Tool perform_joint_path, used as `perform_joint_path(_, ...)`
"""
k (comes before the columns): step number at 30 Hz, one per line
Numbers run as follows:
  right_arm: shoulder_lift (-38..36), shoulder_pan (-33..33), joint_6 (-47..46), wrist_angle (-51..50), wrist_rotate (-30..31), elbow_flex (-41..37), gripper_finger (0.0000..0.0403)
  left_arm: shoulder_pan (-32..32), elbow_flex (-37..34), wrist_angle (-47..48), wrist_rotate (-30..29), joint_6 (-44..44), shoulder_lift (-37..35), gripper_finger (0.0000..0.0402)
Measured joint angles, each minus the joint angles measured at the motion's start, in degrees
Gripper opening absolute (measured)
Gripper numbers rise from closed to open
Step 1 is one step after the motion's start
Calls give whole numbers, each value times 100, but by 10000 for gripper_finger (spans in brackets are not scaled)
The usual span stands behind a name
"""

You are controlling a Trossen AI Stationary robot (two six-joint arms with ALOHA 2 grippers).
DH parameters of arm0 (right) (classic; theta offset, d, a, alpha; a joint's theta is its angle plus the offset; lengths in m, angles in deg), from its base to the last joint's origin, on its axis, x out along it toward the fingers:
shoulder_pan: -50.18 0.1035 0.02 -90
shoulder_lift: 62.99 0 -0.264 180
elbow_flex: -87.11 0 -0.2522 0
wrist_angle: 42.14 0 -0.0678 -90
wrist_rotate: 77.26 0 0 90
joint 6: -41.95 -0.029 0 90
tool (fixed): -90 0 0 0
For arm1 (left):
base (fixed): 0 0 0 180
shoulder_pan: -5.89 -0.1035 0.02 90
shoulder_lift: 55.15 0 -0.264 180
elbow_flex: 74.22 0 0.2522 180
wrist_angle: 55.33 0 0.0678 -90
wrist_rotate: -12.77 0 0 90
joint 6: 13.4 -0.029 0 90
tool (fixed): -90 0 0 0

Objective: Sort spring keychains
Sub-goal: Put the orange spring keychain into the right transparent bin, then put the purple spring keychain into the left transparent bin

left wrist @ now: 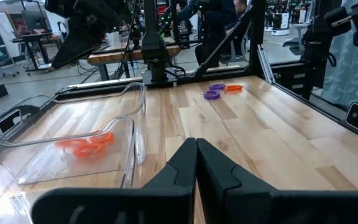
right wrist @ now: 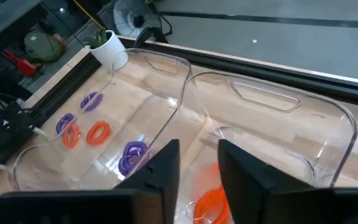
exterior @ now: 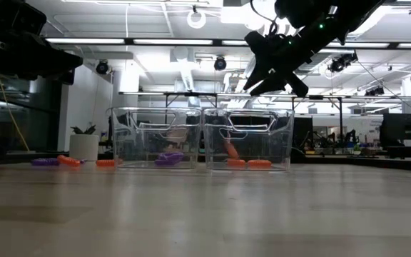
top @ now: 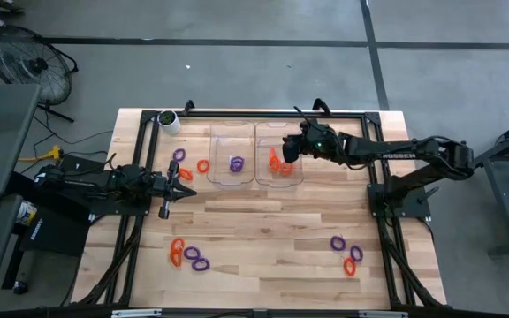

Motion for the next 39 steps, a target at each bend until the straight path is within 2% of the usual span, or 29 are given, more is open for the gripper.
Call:
perform_joint_path(4,1,0,0,0,-35,0,156,1,0,-1,0,0,0,1)
perform_joint_path(8,-31,-40,22,4,-383,0,201,0,0,-2,-1,0,0,1)
perform_joint_path(13,-260,-72,113,-16,-802,0,227,0,0,-1,-2,0,0,1)
perform_joint_path(18,-732,-70,188,-428,-1133,0,218,2,0,0,-2,0,0,1)
perform_joint_path(25,-1602,95,416,-1603,-1746,0,188,2,0,-1,0,0,0,1)
perform_joint_path(31,-2102,703,353,-2914,-1758,0,170,0,0,-1,0,0,0,1)
perform_joint_path(39,-2218,1816,-553,-4481,-1759,0,161,0,0,-1,-1,0,0,1)
